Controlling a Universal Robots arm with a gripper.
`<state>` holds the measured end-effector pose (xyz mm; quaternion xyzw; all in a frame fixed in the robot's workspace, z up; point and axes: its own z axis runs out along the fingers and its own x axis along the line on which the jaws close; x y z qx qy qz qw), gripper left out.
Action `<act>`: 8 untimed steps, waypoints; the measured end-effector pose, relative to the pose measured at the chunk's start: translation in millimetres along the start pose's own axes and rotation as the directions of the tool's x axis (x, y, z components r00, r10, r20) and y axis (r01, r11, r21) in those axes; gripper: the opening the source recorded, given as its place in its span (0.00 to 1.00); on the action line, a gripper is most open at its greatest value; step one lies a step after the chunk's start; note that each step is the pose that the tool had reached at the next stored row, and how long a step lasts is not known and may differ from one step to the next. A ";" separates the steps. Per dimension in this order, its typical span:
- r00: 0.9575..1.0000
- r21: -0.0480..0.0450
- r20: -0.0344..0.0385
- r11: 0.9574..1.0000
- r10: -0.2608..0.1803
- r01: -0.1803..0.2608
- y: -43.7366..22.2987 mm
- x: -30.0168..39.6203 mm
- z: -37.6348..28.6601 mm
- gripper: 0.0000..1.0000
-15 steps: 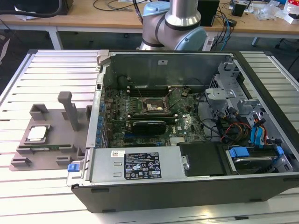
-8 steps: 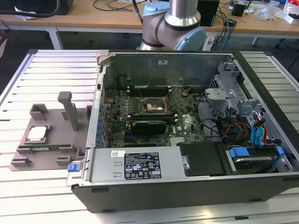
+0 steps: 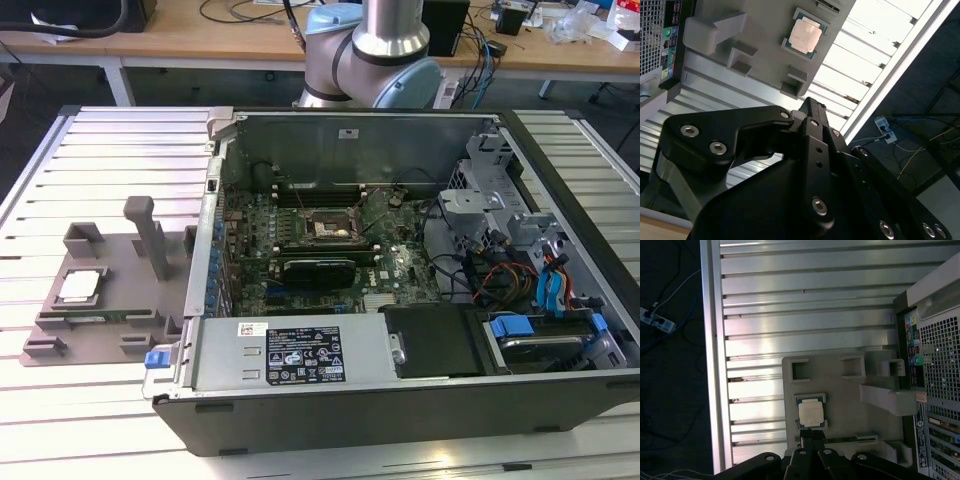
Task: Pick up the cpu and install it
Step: 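Pick up the cpu and move it towards the insertion slot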
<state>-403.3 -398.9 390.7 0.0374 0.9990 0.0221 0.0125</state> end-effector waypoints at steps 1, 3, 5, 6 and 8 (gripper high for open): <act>1.000 0.000 0.000 1.000 0.000 0.000 0.0 0.0 0.0 0.11; 1.000 0.000 0.000 1.000 0.000 0.000 0.0 0.1 0.0 0.11; 1.000 0.000 0.000 1.000 0.000 0.000 0.0 0.2 0.0 0.11; 1.000 0.000 0.000 1.000 0.000 0.000 0.0 0.3 0.0 0.11; 1.000 0.000 0.000 1.000 0.000 0.000 0.0 0.4 0.0 0.29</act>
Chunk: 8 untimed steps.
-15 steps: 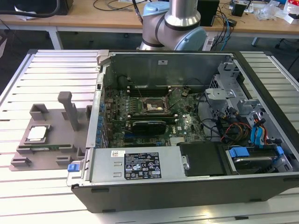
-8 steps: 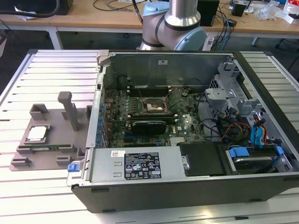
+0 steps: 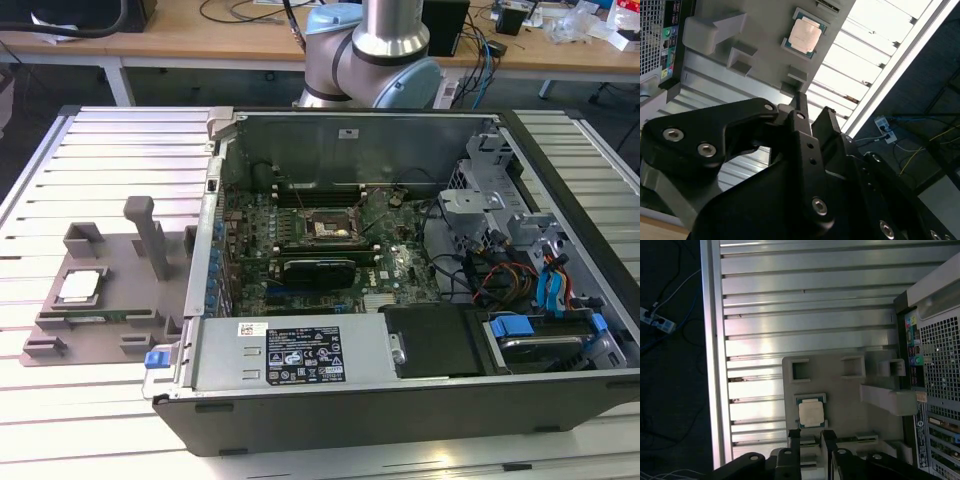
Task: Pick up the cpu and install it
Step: 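Pick up the cpu and move it towards the insertion slot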
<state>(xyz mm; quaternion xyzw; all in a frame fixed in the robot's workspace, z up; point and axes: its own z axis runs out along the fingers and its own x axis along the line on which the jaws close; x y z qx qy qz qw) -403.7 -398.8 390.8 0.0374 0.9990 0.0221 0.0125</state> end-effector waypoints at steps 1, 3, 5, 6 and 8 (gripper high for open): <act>1.000 0.000 0.000 1.000 0.000 0.000 0.0 0.1 0.0 0.36; 1.000 0.000 0.000 1.000 0.000 0.000 0.0 0.2 0.0 0.48; 1.000 0.000 0.000 1.000 0.000 0.000 0.0 0.3 0.0 0.55; 1.000 0.000 0.000 1.000 0.000 0.000 0.0 0.3 0.0 0.55; 1.000 0.000 0.000 1.000 0.000 0.000 -0.1 0.4 0.1 0.55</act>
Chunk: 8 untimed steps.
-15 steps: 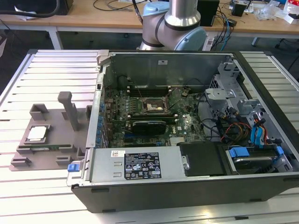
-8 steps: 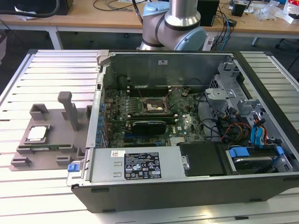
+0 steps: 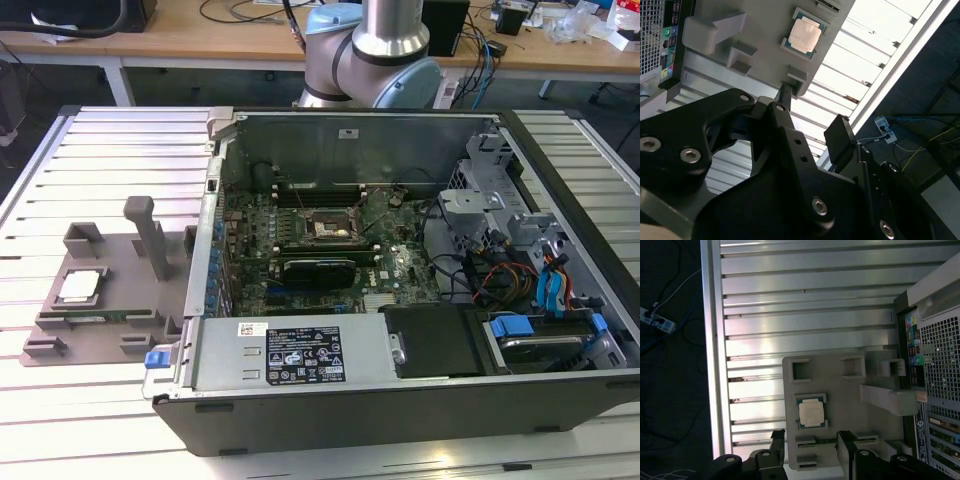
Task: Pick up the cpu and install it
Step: 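Pick up the cpu and move it towards the insertion slot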
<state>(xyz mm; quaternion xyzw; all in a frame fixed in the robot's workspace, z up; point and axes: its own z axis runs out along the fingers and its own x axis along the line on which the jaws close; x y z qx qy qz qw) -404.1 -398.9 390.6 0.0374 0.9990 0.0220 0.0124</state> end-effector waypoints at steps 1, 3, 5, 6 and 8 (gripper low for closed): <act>1.000 0.000 0.000 1.000 0.000 0.000 -0.1 0.0 1.3 0.55; 1.000 0.000 0.000 1.000 0.000 0.000 -0.1 0.0 3.4 0.55; 1.000 0.000 0.000 1.000 0.000 0.000 -0.2 0.1 5.4 0.55; 1.000 0.000 0.000 1.000 0.000 0.000 -0.3 0.1 6.2 0.55; 1.000 0.000 0.000 1.000 0.000 0.000 -0.3 0.1 7.5 0.55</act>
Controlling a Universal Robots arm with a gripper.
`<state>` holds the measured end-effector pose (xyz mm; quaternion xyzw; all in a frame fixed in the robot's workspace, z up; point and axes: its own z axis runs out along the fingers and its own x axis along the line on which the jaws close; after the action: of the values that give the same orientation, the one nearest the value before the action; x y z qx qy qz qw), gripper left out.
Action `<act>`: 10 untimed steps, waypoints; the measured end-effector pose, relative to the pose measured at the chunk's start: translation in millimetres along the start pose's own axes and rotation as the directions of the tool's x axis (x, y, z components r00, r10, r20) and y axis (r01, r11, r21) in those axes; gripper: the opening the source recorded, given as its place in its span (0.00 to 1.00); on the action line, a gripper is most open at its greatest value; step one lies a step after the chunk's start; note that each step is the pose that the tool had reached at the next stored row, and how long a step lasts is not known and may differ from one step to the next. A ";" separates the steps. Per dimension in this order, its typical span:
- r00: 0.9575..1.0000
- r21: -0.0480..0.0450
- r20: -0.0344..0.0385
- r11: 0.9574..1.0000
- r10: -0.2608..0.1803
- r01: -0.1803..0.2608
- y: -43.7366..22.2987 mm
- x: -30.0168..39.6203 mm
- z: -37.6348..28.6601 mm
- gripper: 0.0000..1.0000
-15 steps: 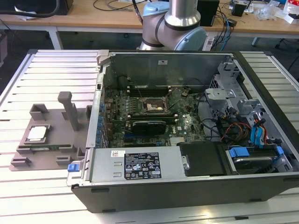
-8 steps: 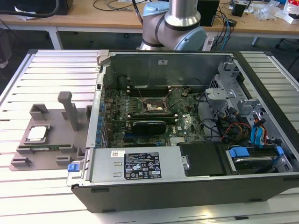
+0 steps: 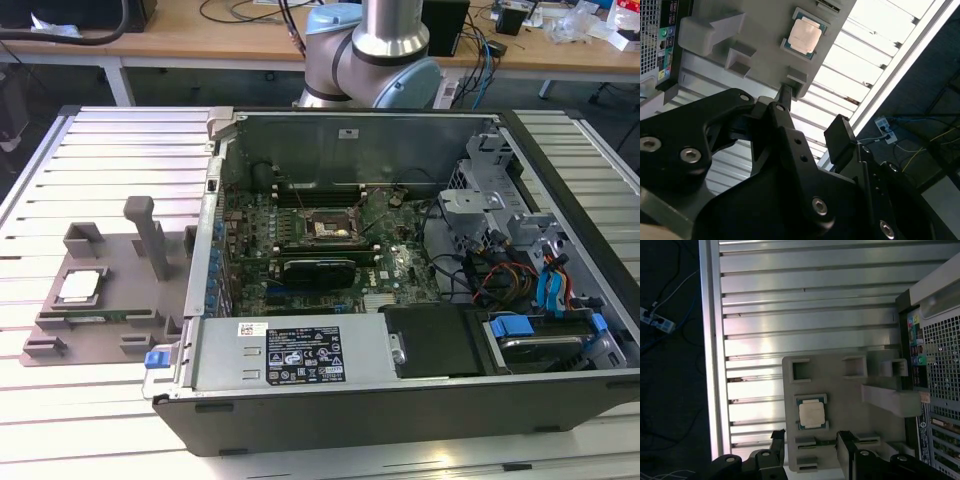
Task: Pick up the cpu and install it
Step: 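Pick up the cpu and move it towards the insertion slot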
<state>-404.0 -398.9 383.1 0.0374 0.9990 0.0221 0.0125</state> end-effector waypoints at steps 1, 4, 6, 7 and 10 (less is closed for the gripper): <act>1.000 0.000 0.000 1.000 0.000 0.000 -0.1 0.0 1.2 0.55; 1.000 0.000 0.000 1.000 0.000 0.000 -0.1 0.1 3.0 0.55; 1.000 0.000 0.000 1.000 0.000 0.000 -0.2 0.1 4.5 0.55; 1.000 0.000 0.000 1.000 0.000 0.000 -0.2 0.1 4.9 0.55; 1.000 0.000 0.000 1.000 0.000 0.000 -0.3 0.1 7.3 0.55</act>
<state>-404.0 -398.9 375.8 0.0374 0.9990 0.0221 0.0125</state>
